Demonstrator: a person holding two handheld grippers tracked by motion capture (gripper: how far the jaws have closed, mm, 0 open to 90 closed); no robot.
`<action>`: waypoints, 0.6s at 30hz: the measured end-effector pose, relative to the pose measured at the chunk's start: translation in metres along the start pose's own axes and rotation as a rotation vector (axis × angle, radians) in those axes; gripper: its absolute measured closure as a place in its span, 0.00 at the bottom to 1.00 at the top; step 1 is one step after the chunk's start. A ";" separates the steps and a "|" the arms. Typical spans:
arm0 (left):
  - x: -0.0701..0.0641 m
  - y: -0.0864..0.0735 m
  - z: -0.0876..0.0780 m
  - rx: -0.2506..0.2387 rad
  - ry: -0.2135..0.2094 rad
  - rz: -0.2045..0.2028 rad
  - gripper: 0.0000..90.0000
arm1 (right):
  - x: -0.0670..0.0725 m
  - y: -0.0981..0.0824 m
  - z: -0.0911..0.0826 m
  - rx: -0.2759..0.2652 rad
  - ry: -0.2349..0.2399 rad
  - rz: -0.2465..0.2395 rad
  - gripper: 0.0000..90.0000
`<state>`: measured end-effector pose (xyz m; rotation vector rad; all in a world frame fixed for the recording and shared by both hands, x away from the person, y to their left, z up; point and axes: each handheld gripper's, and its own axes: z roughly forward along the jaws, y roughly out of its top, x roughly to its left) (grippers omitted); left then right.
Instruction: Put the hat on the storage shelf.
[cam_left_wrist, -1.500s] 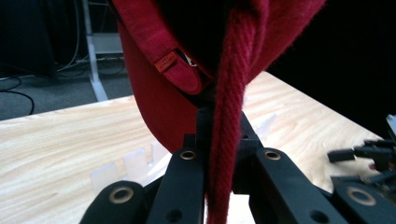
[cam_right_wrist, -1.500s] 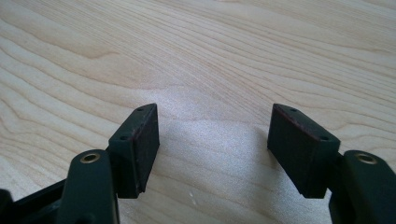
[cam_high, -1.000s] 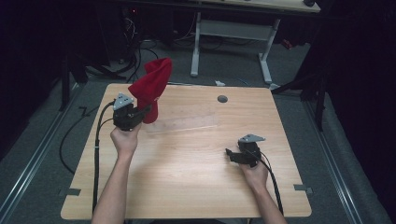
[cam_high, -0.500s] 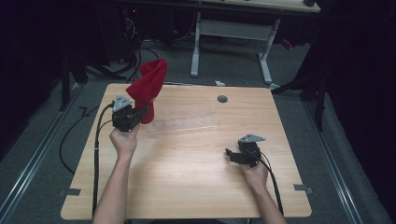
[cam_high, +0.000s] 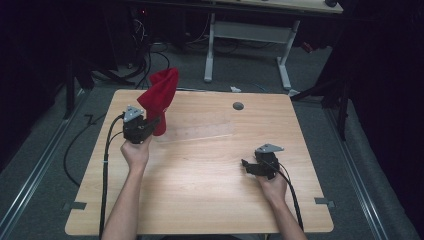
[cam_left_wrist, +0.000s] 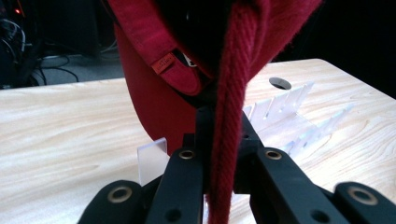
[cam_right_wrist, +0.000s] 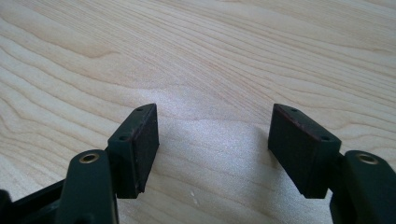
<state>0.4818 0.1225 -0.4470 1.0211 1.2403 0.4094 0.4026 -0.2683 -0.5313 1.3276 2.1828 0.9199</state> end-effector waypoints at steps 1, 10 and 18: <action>0.001 -0.001 0.000 0.002 0.002 -0.008 0.94 | 0.000 0.000 0.000 0.000 0.000 0.000 0.38; 0.010 -0.012 -0.004 0.049 0.034 -0.020 0.91 | 0.000 0.000 0.000 -0.001 0.000 -0.001 0.38; 0.011 -0.013 -0.008 0.081 0.056 -0.010 0.77 | 0.000 0.000 0.000 0.000 0.000 -0.001 0.38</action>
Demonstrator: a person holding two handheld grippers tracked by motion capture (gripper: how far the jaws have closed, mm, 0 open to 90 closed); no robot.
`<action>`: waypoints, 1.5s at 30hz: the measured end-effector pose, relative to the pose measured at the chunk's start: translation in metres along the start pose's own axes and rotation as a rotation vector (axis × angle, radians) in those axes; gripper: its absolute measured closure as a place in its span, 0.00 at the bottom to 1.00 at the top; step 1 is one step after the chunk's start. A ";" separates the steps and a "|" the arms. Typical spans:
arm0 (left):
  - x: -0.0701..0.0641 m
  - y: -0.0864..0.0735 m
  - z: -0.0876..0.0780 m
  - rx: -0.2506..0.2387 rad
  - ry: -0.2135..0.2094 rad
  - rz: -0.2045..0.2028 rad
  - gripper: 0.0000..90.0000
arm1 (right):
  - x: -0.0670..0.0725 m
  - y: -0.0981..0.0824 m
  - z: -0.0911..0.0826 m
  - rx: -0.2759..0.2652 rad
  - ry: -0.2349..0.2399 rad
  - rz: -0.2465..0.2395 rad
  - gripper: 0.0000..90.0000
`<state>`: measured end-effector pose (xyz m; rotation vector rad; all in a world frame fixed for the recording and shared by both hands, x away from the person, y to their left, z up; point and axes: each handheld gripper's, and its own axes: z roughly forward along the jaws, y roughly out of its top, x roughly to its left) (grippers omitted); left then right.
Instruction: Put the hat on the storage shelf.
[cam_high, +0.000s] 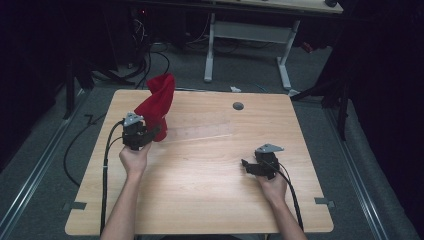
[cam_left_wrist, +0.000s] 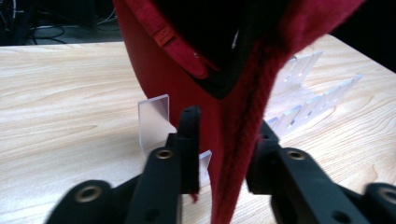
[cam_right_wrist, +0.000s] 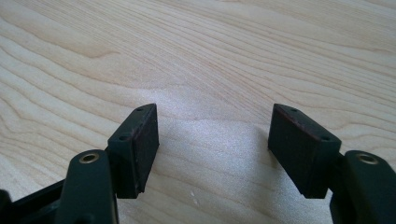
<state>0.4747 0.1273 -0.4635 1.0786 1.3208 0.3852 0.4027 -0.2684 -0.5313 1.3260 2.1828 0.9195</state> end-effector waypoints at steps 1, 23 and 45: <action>0.000 0.000 0.000 0.002 0.002 -0.002 0.74 | 0.000 0.000 0.000 0.000 0.000 0.001 0.38; 0.000 -0.002 -0.015 0.022 0.024 0.022 0.43 | 0.000 0.000 0.000 0.000 0.000 0.001 0.38; -0.008 0.007 -0.031 0.009 0.003 0.026 0.40 | 0.000 0.000 0.000 0.000 0.000 0.001 0.38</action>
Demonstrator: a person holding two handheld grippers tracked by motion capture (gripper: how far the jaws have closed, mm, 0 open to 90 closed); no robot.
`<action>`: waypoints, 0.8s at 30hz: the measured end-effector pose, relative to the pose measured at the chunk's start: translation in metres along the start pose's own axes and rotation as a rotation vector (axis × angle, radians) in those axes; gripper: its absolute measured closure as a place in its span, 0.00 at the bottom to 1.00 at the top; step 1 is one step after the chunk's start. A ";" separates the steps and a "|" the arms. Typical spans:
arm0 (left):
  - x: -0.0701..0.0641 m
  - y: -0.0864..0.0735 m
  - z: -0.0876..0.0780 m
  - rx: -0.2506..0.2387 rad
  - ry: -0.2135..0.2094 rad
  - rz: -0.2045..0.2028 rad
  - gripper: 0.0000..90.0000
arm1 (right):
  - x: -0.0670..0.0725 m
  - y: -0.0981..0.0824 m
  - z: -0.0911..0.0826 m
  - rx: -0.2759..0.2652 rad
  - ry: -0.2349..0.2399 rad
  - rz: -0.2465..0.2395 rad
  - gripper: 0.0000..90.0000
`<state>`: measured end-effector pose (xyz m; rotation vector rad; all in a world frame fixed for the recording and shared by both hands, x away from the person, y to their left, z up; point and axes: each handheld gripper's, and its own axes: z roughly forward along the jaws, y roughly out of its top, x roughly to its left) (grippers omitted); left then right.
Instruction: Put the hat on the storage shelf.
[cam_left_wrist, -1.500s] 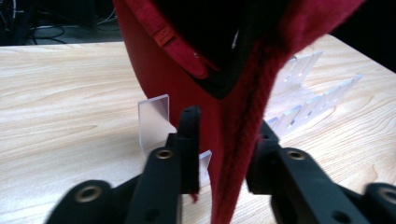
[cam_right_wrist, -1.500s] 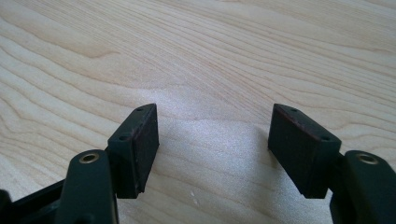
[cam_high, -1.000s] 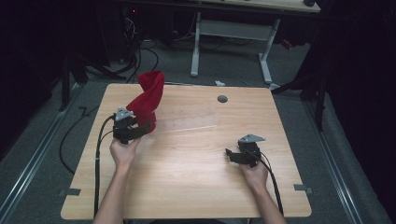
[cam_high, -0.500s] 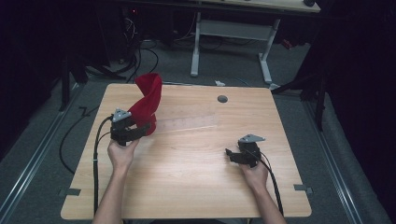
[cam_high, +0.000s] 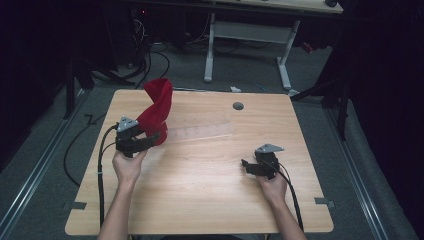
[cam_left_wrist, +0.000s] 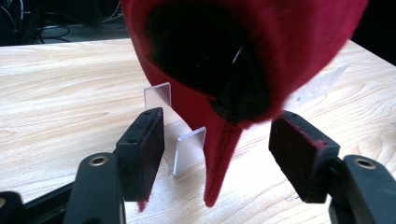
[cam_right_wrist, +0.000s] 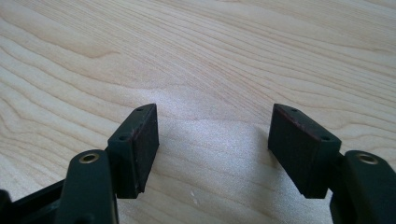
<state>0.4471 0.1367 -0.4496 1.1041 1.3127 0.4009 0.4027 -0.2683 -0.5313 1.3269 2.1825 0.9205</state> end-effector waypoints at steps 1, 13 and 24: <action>0.000 0.001 -0.001 -0.001 -0.001 0.001 0.40 | 0.000 0.000 0.000 0.000 0.000 0.000 0.38; -0.004 0.006 -0.013 -0.006 -0.014 0.003 0.40 | 0.000 0.000 0.000 0.000 0.000 0.000 0.38; -0.008 0.011 -0.029 -0.026 -0.030 -0.011 0.40 | 0.000 0.000 0.000 0.000 0.000 0.001 0.38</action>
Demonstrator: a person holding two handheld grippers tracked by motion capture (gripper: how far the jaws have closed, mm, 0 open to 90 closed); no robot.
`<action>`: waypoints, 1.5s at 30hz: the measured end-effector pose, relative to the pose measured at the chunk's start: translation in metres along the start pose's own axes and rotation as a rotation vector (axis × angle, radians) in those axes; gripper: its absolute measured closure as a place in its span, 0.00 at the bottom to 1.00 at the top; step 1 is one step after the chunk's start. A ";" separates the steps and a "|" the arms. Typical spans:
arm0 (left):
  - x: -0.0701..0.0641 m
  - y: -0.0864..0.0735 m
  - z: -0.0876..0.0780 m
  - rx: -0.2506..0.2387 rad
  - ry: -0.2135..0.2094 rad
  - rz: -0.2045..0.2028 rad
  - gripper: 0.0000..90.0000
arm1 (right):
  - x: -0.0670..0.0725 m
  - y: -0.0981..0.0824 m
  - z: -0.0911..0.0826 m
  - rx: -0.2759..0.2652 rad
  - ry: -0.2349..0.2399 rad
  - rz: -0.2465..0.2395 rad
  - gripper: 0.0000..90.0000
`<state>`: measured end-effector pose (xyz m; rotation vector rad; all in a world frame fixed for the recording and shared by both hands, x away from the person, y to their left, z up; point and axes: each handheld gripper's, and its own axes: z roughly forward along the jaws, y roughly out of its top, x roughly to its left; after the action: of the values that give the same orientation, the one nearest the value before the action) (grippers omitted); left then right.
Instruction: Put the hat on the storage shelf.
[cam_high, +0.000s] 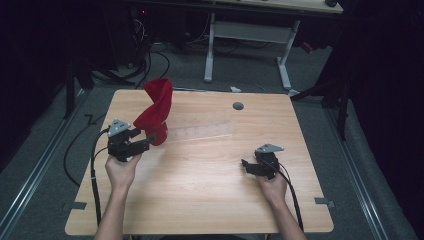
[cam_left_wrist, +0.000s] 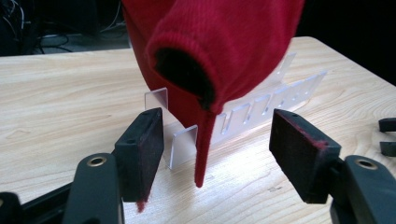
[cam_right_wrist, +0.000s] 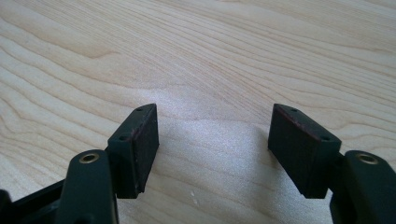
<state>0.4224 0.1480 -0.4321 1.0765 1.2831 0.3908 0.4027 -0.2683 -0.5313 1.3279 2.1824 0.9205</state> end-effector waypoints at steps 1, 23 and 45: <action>-0.001 0.001 -0.002 -0.002 -0.005 -0.004 0.39 | 0.000 0.000 0.000 0.000 0.000 0.000 0.38; -0.012 -0.008 -0.036 -0.006 -0.032 -0.005 0.39 | 0.000 0.000 0.000 0.000 -0.001 0.000 0.38; -0.031 -0.053 -0.035 0.085 -0.050 0.046 0.38 | 0.000 0.000 0.000 0.000 -0.001 0.000 0.38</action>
<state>0.3653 0.1132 -0.4548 1.1826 1.2417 0.3449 0.4026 -0.2681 -0.5313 1.3279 2.1816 0.9195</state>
